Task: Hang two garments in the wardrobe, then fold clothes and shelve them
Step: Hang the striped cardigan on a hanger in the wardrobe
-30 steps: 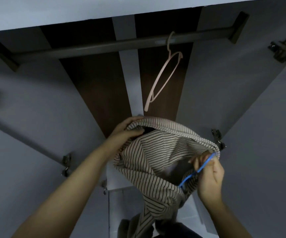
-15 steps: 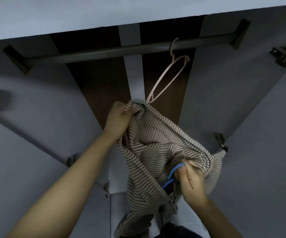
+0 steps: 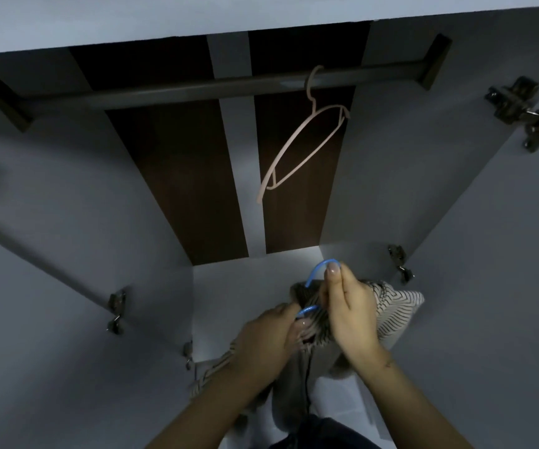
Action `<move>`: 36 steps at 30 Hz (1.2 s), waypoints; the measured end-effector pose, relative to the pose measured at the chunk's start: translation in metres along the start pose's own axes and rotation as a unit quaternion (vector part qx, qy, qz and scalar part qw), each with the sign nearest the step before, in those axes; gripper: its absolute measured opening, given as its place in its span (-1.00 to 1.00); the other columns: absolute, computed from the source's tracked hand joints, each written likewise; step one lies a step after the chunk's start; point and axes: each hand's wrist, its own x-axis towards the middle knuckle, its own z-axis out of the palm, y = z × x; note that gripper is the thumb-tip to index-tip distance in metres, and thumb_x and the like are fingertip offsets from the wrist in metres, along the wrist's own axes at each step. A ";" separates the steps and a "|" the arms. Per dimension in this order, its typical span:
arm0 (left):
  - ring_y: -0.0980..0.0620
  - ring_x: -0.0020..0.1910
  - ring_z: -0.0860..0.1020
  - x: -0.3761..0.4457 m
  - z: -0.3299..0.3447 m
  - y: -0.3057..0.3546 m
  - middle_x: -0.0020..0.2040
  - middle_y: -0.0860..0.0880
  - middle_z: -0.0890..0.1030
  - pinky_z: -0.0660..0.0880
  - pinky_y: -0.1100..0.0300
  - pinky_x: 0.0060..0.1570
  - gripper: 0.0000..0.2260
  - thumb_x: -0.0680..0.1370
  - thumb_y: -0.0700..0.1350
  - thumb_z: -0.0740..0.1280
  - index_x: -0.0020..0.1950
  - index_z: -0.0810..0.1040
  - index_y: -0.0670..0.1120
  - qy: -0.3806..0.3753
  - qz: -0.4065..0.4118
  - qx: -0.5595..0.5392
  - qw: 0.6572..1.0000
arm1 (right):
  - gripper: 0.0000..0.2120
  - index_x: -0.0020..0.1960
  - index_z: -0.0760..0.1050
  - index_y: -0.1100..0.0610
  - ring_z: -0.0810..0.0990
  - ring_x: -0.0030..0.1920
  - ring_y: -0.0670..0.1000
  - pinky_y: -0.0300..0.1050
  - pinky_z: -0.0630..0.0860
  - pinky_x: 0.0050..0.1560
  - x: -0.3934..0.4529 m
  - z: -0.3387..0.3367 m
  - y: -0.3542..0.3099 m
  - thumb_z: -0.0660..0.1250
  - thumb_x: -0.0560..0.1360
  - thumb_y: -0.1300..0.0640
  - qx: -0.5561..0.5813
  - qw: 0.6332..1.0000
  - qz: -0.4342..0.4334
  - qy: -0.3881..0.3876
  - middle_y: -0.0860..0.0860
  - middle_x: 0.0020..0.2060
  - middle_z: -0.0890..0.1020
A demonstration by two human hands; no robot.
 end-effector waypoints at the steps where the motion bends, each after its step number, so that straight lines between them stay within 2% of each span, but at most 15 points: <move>1: -0.04 -0.02 0.56 0.004 -0.002 0.001 -0.01 -0.02 0.61 0.36 0.16 -0.11 -0.75 0.64 0.09 0.08 0.05 0.49 0.02 0.038 -0.011 -0.013 0.999 | -0.65 -0.29 0.32 -0.15 0.50 -0.34 0.00 0.08 0.49 -0.25 0.006 -0.003 -0.007 -0.03 0.60 -0.20 -0.016 1.000 -0.013 -0.013 -0.08 -0.41 0.49; 4: 0.00 -0.18 0.55 0.012 -0.013 -0.007 -0.20 0.00 0.59 0.36 0.16 -0.20 -0.71 0.66 0.06 0.07 -0.19 0.42 0.05 0.059 -0.062 -0.062 0.994 | -0.70 0.00 0.56 0.03 0.49 0.13 0.02 0.01 0.46 0.15 0.023 -0.024 -0.007 0.16 0.58 -0.14 -0.124 0.986 -0.099 -0.044 -0.01 0.05 0.59; 6: 0.09 -0.28 0.51 0.014 -0.021 -0.012 -0.31 0.06 0.52 0.32 0.20 -0.29 -0.69 0.66 0.05 0.08 -0.27 0.38 0.10 0.068 -0.075 -0.080 0.992 | -0.72 0.16 0.52 0.07 0.45 0.23 0.02 -0.13 0.37 0.19 0.031 -0.046 0.008 0.33 0.52 -0.04 -0.132 0.989 -0.051 -0.031 0.00 0.15 0.53; 8: 0.20 -0.35 0.45 0.014 -0.027 -0.015 -0.37 0.09 0.48 0.26 0.28 -0.34 -0.68 0.65 0.07 0.08 -0.29 0.37 0.14 0.077 -0.068 -0.090 0.991 | -0.74 0.14 0.48 0.09 0.54 0.10 0.02 -0.15 0.41 0.08 0.031 -0.061 0.023 0.39 0.50 0.06 -0.027 0.993 0.117 -0.013 0.05 0.09 0.57; 11: 0.22 -0.39 0.44 0.012 -0.027 -0.012 -0.41 0.13 0.44 0.22 0.34 -0.37 -0.70 0.64 0.11 0.08 -0.28 0.39 0.15 0.076 -0.042 -0.082 0.993 | -0.63 0.13 0.42 0.10 0.62 -0.04 0.01 0.03 0.61 -0.05 0.031 -0.057 0.032 0.44 0.46 -0.06 0.108 0.933 0.339 -0.058 0.11 0.05 0.60; 14: 0.21 -0.37 0.47 0.010 -0.022 -0.008 -0.39 0.14 0.48 0.26 0.34 -0.37 -0.72 0.63 0.13 0.11 -0.26 0.40 0.15 0.064 -0.024 -0.074 0.995 | -0.56 0.21 0.43 0.18 0.66 -0.14 0.03 -0.07 0.62 -0.24 0.035 -0.042 0.029 0.49 0.42 0.08 0.213 0.890 0.398 -0.055 0.13 -0.04 0.65; 16: 0.21 -0.35 0.48 0.007 -0.021 -0.011 -0.38 0.17 0.49 0.26 0.37 -0.39 -0.73 0.63 0.11 0.13 -0.28 0.40 0.18 0.048 -0.019 -0.093 0.994 | -0.64 0.17 0.49 0.25 0.65 -0.29 0.03 -0.11 0.59 -0.30 0.042 -0.042 0.028 0.47 0.42 0.19 0.207 0.886 0.408 -0.073 0.11 -0.24 0.67; 19: 0.22 -0.33 0.49 0.003 -0.022 -0.016 -0.36 0.21 0.50 0.31 0.33 -0.35 -0.75 0.63 0.09 0.17 -0.26 0.42 0.19 0.006 -0.014 -0.081 0.997 | -0.81 0.04 0.58 0.23 0.48 -0.60 -0.06 -0.27 0.36 -0.63 0.058 -0.063 0.026 0.40 0.46 0.19 -0.014 0.897 0.353 -0.267 0.06 -0.46 0.57; 21: 0.19 -0.29 0.51 0.003 -0.020 -0.016 -0.33 0.16 0.52 0.42 0.21 -0.26 -0.76 0.62 0.09 0.20 -0.23 0.45 0.12 0.002 -0.015 -0.066 0.998 | -0.84 0.01 0.63 0.12 0.54 -0.49 0.00 -0.28 0.38 -0.59 0.066 -0.074 0.019 0.32 0.47 0.18 -0.228 0.866 0.248 -0.370 0.08 -0.36 0.60; 23: 0.17 -0.27 0.51 0.005 -0.020 -0.012 -0.30 0.12 0.55 0.45 0.17 -0.23 -0.76 0.63 0.08 0.20 -0.23 0.47 0.09 -0.001 -0.005 -0.053 0.999 | -0.77 0.02 0.63 0.01 0.64 -0.13 0.12 -0.23 0.47 -0.27 0.070 -0.072 0.010 0.26 0.46 0.17 -0.387 0.843 0.107 -0.357 0.10 -0.13 0.66; 25: 0.20 -0.28 0.48 0.008 -0.023 -0.005 -0.27 0.14 0.53 0.35 0.28 -0.29 -0.79 0.63 0.08 0.18 -0.20 0.44 0.14 -0.022 0.023 -0.029 0.999 | -0.75 0.06 0.61 -0.05 0.62 0.05 0.16 -0.13 0.47 -0.09 0.073 -0.065 0.002 0.26 0.45 0.14 -0.466 0.840 -0.032 -0.276 0.07 0.01 0.65; 27: 0.20 -0.28 0.47 0.011 -0.031 -0.003 -0.27 0.14 0.52 0.31 0.32 -0.30 -0.80 0.63 0.08 0.17 -0.18 0.44 0.17 -0.027 0.039 -0.016 0.999 | -0.69 0.11 0.60 -0.12 0.60 0.10 0.10 -0.10 0.50 -0.01 0.079 -0.063 0.002 0.28 0.44 0.15 -0.436 0.846 -0.092 -0.293 -0.03 0.05 0.66; 31: 0.17 -0.30 0.49 0.018 -0.058 -0.013 -0.33 0.11 0.53 0.41 0.16 -0.27 -0.75 0.61 0.09 0.20 -0.26 0.48 0.15 0.009 0.021 -0.050 0.999 | -0.59 0.36 0.49 -0.09 0.49 0.29 -0.07 -0.25 0.35 0.30 0.078 -0.077 0.022 0.36 0.52 -0.04 -0.143 0.852 0.081 -0.498 -0.14 0.20 0.54; 33: 0.19 -0.34 0.47 0.021 -0.066 -0.018 -0.38 0.13 0.50 0.34 0.22 -0.32 -0.74 0.61 0.07 0.22 -0.28 0.49 0.17 0.015 0.023 -0.077 0.997 | -0.45 0.39 0.43 -0.17 0.44 0.32 -0.19 -0.21 0.31 0.38 0.070 -0.085 0.026 0.35 0.45 -0.30 -0.040 0.859 0.118 -0.497 -0.20 0.29 0.50; 36: 0.17 -0.32 0.49 0.032 -0.071 -0.012 -0.35 0.11 0.53 0.34 0.26 -0.31 -0.74 0.62 0.08 0.23 -0.27 0.51 0.16 0.006 0.048 -0.079 0.996 | -0.49 0.24 0.51 -0.17 0.51 0.16 -0.29 -0.41 0.35 0.21 0.057 -0.078 0.019 0.46 0.35 -0.29 -0.092 0.886 -0.010 -0.455 -0.23 0.16 0.56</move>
